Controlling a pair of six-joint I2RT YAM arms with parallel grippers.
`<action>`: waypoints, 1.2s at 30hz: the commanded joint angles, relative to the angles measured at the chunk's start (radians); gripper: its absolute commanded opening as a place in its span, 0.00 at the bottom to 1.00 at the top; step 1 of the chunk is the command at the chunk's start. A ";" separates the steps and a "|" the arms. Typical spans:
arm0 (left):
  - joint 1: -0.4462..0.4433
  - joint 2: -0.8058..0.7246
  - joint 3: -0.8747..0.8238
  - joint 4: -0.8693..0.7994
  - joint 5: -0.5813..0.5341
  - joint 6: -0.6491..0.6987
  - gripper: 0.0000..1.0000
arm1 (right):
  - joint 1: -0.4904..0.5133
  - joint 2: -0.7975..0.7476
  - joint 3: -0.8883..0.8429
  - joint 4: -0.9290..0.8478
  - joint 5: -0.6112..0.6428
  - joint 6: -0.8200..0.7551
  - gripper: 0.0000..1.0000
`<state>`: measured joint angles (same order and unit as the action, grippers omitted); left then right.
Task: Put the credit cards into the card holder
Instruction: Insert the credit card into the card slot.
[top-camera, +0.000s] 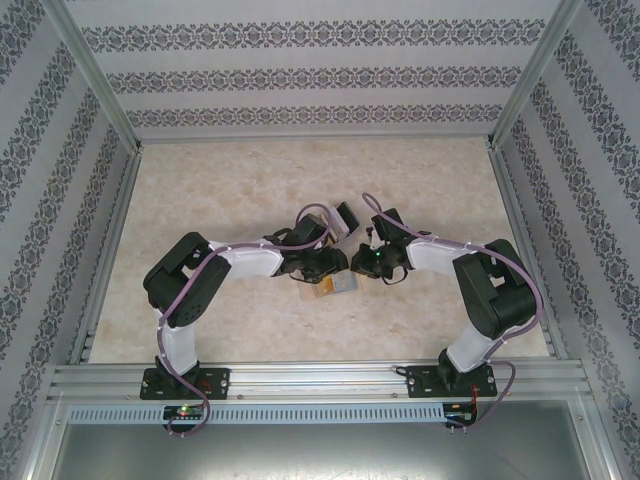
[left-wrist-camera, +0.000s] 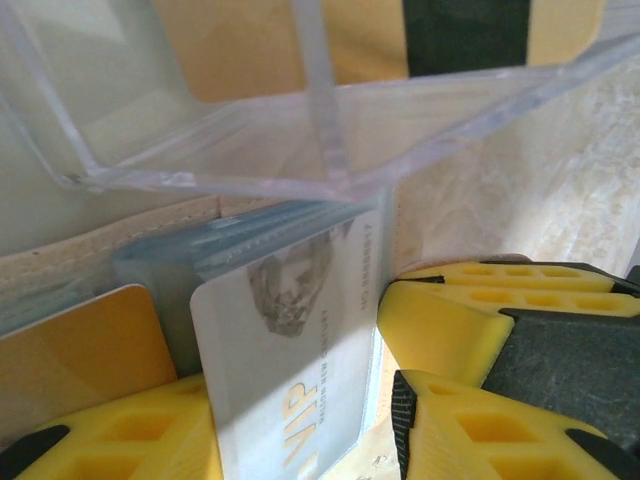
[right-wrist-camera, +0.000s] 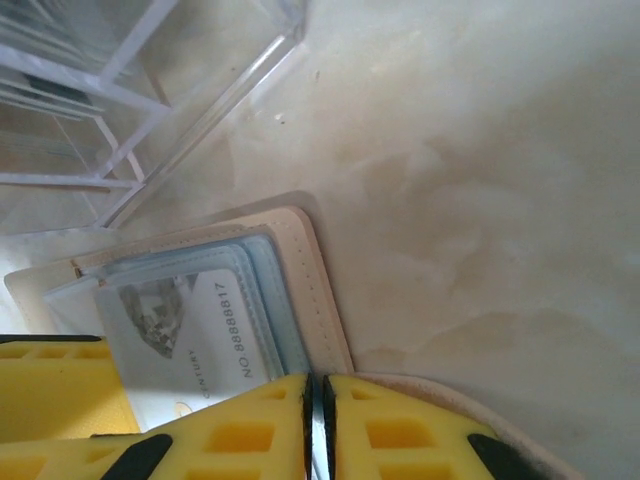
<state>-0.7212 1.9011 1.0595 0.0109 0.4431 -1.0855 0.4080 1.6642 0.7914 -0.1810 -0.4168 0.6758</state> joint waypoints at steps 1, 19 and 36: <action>-0.052 0.040 -0.004 -0.027 0.016 -0.016 0.48 | -0.012 0.006 -0.038 -0.033 0.000 0.020 0.14; -0.022 -0.079 -0.005 -0.277 -0.166 0.112 0.62 | -0.035 0.036 -0.022 -0.064 0.028 -0.031 0.16; -0.011 -0.105 0.066 -0.222 -0.105 0.108 0.44 | -0.039 0.010 0.066 -0.113 0.012 -0.058 0.19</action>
<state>-0.7391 1.7870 1.0985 -0.2173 0.3027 -0.9710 0.3748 1.6489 0.8501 -0.2626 -0.4191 0.6373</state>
